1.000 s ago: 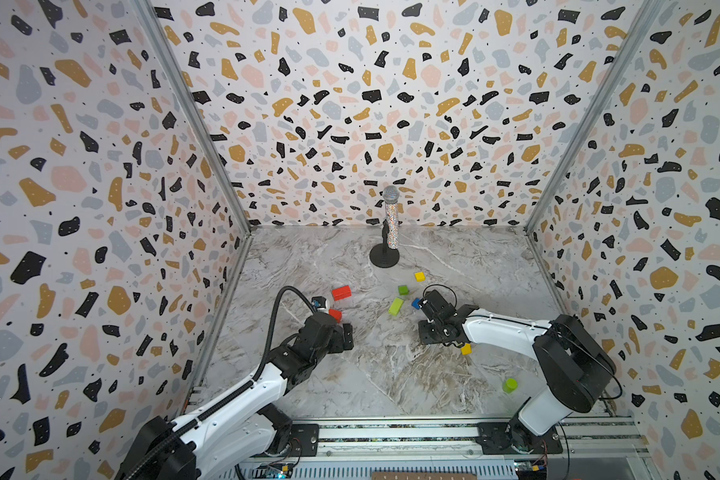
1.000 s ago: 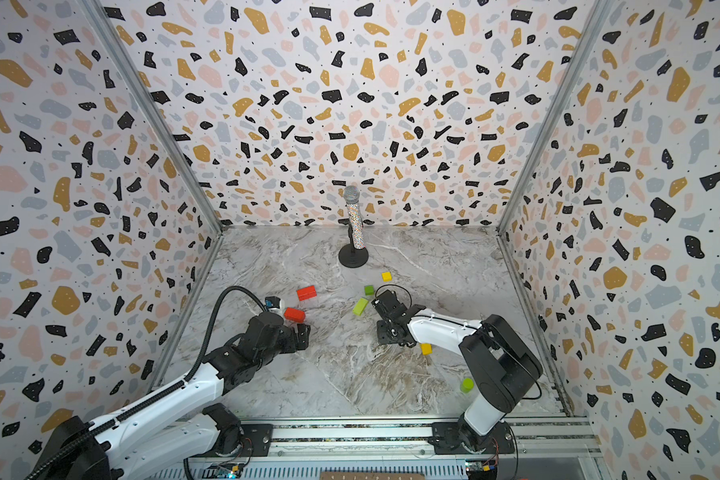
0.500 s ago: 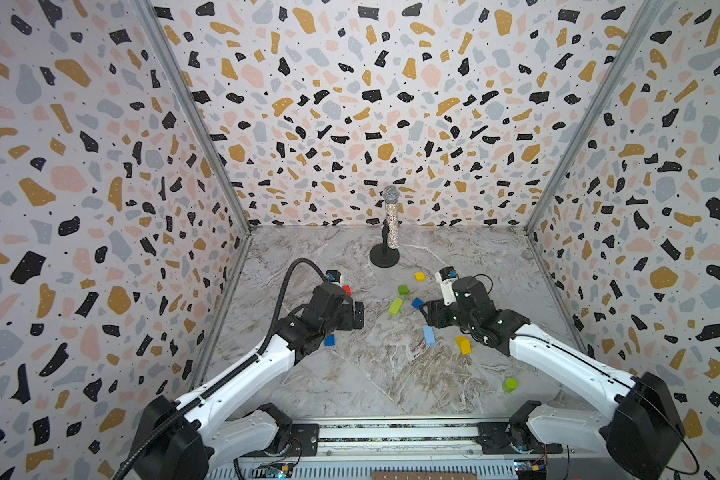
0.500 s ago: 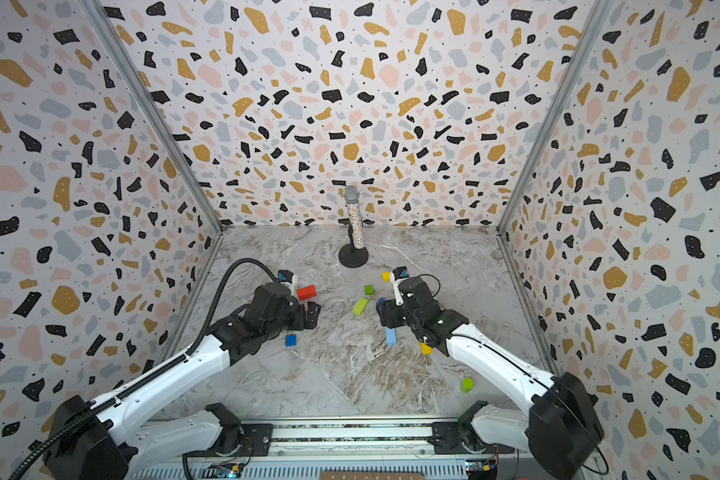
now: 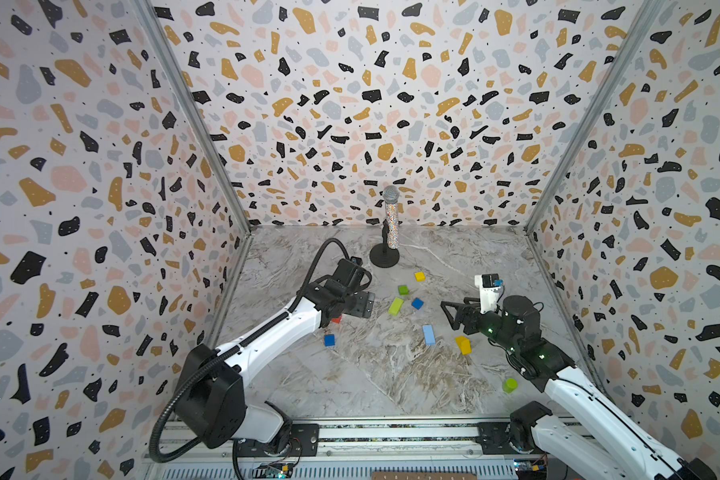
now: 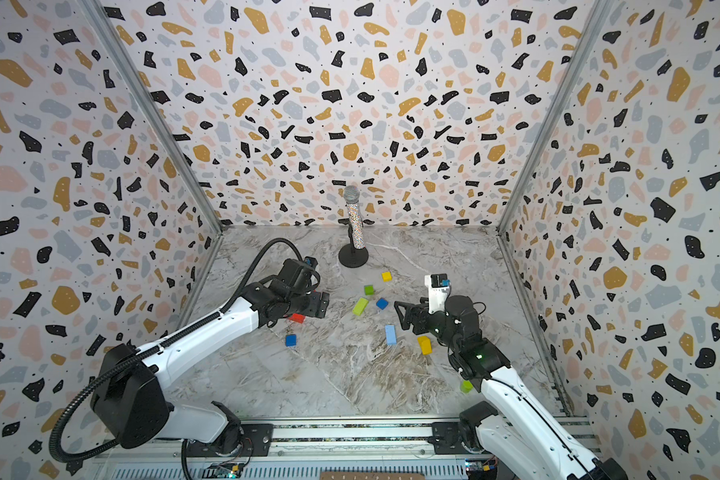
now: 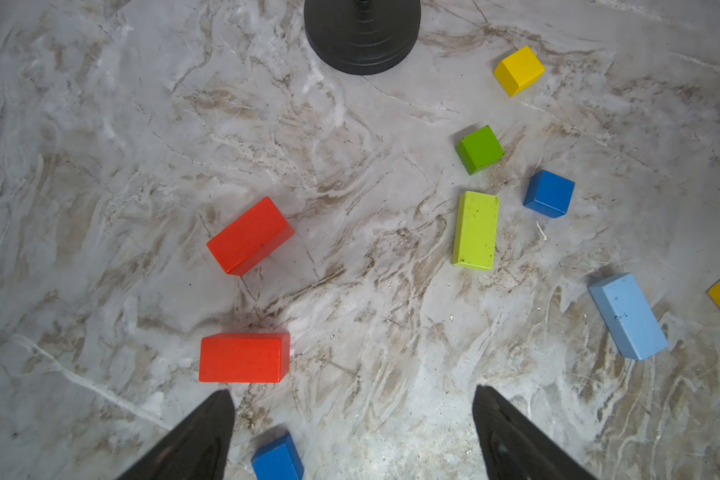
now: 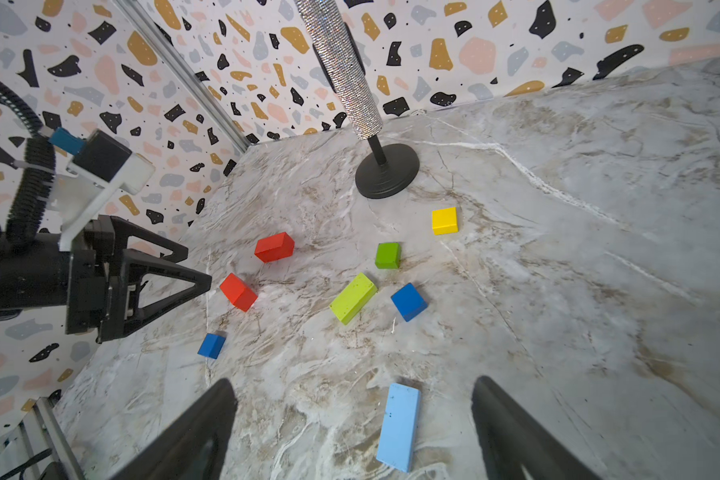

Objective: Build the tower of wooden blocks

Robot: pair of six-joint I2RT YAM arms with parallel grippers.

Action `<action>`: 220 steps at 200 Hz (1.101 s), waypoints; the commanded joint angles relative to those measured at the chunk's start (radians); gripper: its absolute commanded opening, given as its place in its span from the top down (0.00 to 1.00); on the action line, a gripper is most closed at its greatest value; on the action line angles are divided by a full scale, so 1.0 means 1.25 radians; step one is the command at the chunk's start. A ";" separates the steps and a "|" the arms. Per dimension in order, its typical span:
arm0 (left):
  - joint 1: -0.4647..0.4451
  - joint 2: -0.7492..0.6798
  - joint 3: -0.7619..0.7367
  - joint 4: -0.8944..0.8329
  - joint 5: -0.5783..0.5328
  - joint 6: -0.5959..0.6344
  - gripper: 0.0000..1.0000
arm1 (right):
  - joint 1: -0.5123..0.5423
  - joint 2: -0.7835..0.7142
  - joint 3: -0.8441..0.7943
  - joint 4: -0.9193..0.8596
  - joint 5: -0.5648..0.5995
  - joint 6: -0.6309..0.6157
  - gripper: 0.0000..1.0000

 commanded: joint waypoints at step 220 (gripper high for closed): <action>-0.062 0.281 0.210 -0.018 -0.011 -0.008 0.23 | -0.064 -0.017 -0.041 0.059 -0.010 0.020 0.02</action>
